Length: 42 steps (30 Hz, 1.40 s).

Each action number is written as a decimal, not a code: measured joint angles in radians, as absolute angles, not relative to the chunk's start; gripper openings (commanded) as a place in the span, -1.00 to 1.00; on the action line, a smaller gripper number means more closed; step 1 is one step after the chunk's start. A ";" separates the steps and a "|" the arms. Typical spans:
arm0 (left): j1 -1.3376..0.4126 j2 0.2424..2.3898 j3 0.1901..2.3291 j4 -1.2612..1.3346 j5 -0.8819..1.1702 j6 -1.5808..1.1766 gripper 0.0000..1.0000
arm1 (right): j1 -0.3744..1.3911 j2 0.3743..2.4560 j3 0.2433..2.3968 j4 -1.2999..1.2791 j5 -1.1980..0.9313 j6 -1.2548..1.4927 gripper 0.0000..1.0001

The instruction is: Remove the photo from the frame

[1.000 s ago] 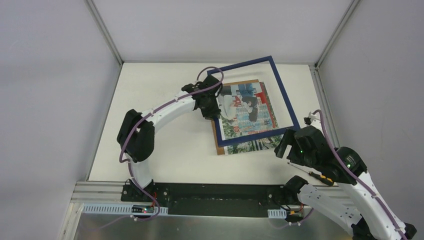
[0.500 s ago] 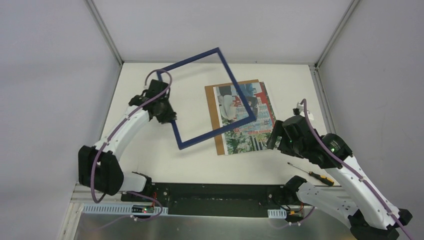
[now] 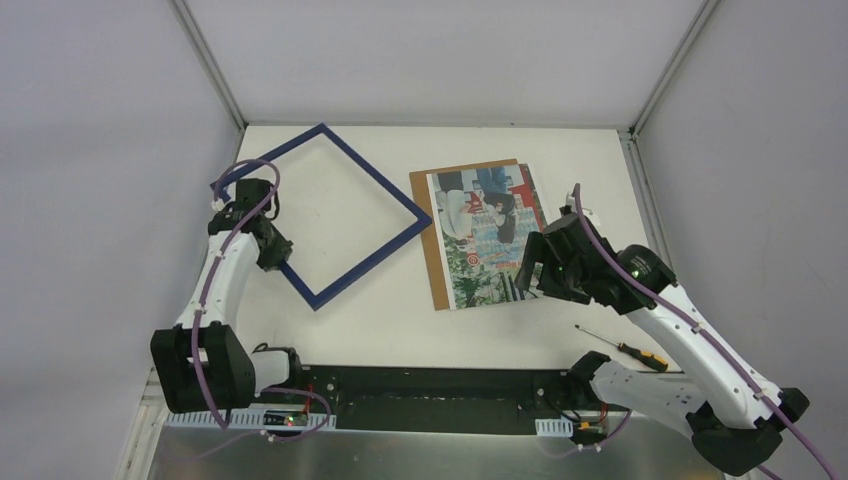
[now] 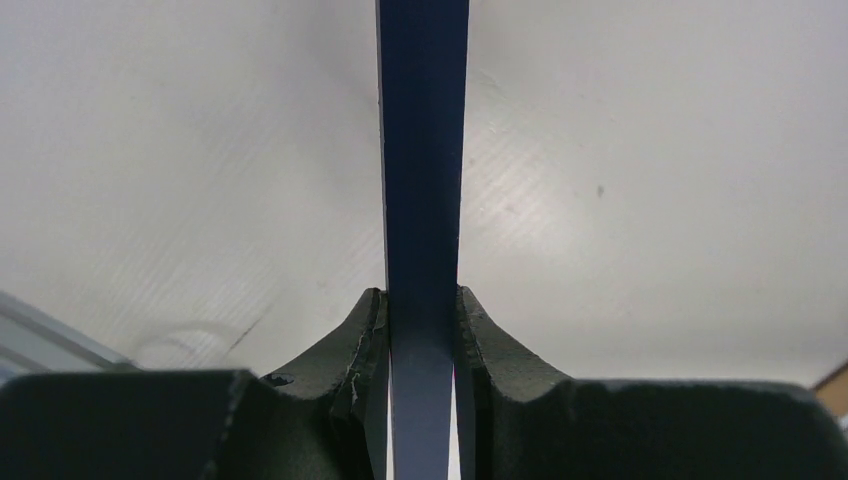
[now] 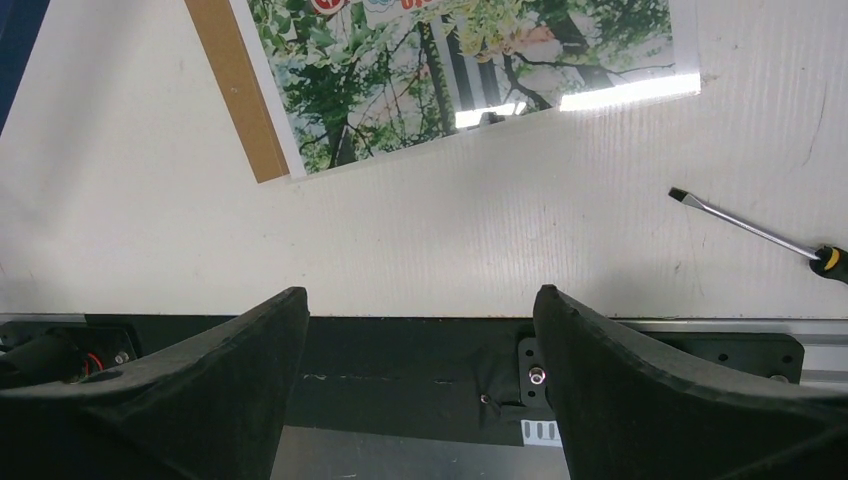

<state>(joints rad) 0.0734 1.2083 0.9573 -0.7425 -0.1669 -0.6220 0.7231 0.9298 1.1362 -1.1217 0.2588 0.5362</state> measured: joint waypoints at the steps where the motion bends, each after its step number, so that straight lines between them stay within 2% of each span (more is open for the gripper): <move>1: 0.094 1.217 0.952 -0.743 -0.175 -0.621 -1.00 | 0.723 0.930 1.137 -1.122 0.256 0.534 0.73; 5: 0.133 1.297 0.953 -0.730 -0.218 -0.579 -1.00 | 0.723 0.930 1.140 -1.122 0.249 0.531 0.74; 16: 0.133 1.454 1.052 -0.686 -0.264 -0.226 -1.00 | 0.722 0.933 1.140 -1.124 0.249 0.531 0.77; 23: 0.152 1.659 1.131 -0.658 -0.384 -0.076 -1.00 | 0.721 0.989 1.145 -1.127 0.244 0.530 0.78; 27: 0.152 1.727 1.148 -0.659 -0.433 -0.035 -0.89 | 0.721 1.024 1.152 -1.130 0.223 0.529 0.78; 29: 0.152 1.747 1.160 -0.662 -0.448 -0.021 -0.75 | 0.721 1.038 1.158 -1.131 0.218 0.529 0.78; 33: 0.152 1.792 1.189 -0.659 -0.496 0.008 -0.08 | 0.717 1.073 1.171 -1.131 0.203 0.527 0.79; 37: 0.152 1.829 1.221 -0.664 -0.563 0.015 0.28 | 0.714 1.111 1.179 -1.133 0.196 0.523 0.81; 38: 0.152 1.829 1.230 -0.669 -0.570 0.005 0.49 | 0.712 1.125 1.182 -1.134 0.196 0.522 0.83; 40: 0.152 1.822 1.256 -0.690 -0.568 -0.031 0.68 | 0.705 1.153 1.186 -1.134 0.196 0.519 0.87; 42: 0.152 1.800 1.278 -0.707 -0.539 -0.084 0.70 | 0.690 1.181 1.187 -1.134 0.192 0.511 0.91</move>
